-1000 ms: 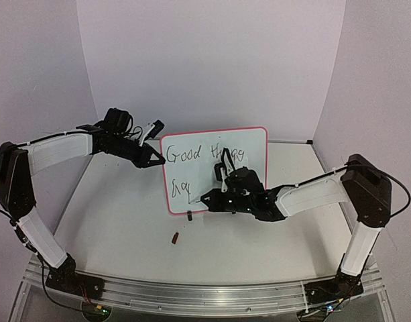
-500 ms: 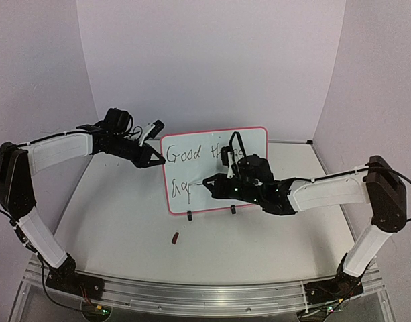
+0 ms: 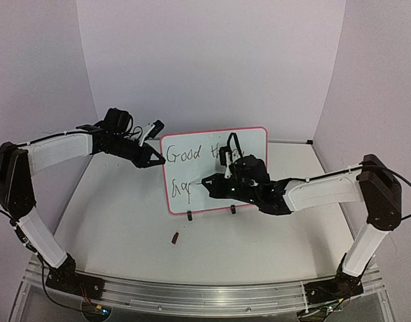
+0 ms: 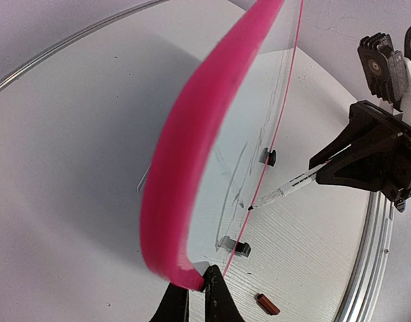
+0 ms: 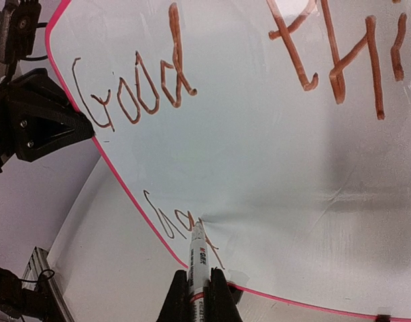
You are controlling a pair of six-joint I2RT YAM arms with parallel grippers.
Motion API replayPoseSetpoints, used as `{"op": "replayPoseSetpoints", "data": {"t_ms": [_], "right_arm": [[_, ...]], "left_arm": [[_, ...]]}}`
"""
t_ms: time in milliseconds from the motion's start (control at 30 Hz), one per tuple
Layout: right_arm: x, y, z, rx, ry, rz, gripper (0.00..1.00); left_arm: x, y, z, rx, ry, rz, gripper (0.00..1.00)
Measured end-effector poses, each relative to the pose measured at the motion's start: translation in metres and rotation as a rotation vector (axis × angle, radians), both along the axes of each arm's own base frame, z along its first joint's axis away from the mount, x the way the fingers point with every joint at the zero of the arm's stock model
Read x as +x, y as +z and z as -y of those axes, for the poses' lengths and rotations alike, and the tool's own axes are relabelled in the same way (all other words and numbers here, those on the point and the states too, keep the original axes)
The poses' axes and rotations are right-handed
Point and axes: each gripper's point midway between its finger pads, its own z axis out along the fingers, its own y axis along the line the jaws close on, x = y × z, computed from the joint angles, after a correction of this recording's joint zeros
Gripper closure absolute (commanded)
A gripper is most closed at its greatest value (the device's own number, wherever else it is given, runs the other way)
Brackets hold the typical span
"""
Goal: Write a sentence on the whiteboard
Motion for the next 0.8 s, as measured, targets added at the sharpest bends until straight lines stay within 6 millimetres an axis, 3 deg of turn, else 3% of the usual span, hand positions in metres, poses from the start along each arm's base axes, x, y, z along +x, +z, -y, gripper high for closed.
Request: {"op": "replayPoseSetpoints", "data": {"t_ms": [500,800], "right_arm": [[0.005,-0.002,0.006,-0.009,-0.041,0.015,1.00],[0.000,-0.016,0.014,-0.031,-0.053,-0.003,1.00]], "left_arm": [[0.000,0.000,0.000,0.000,0.000,0.000,1.00],[0.000,0.000,0.000,0.000,0.001,0.000,1.00]]}}
